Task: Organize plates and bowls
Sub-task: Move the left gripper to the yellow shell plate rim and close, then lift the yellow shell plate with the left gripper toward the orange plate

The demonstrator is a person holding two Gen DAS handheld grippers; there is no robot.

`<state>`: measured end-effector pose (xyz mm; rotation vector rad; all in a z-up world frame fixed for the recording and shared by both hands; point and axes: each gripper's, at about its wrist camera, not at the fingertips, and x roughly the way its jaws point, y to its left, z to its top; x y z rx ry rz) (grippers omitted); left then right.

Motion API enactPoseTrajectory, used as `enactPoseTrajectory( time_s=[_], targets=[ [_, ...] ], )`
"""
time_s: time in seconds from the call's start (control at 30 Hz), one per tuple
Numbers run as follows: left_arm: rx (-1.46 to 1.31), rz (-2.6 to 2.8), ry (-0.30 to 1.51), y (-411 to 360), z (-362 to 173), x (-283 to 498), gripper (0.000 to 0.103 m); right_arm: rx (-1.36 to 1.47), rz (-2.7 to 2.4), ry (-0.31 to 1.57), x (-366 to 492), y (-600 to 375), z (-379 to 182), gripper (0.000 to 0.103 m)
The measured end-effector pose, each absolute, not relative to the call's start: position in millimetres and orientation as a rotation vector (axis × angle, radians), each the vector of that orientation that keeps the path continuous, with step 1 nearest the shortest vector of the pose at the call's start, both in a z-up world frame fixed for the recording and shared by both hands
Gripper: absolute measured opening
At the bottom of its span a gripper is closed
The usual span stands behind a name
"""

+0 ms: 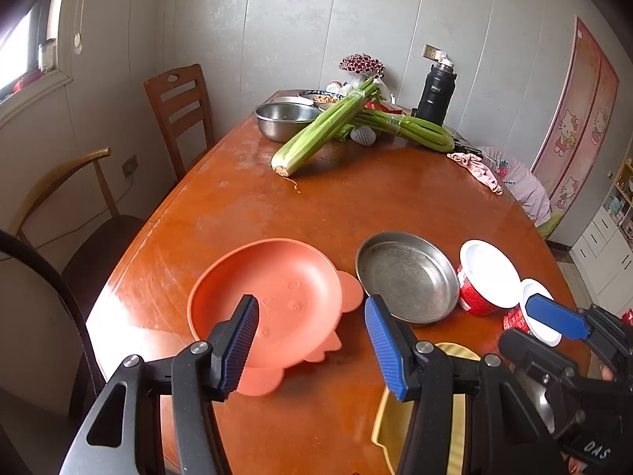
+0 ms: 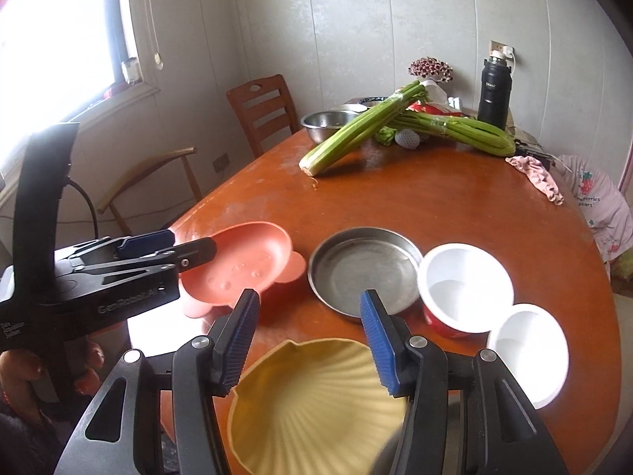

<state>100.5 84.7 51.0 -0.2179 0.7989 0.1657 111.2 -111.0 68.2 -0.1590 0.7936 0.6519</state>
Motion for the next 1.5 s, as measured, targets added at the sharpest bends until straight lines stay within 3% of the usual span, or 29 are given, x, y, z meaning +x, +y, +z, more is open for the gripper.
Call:
enactPoseTrajectory(
  time_s=[1.5],
  targets=[
    [-0.347,0.132,1.111,12.5,-40.7,68.6,0.056,-0.286,0.703,1.068,156.1,-137.1,-17.8,0.055]
  ],
)
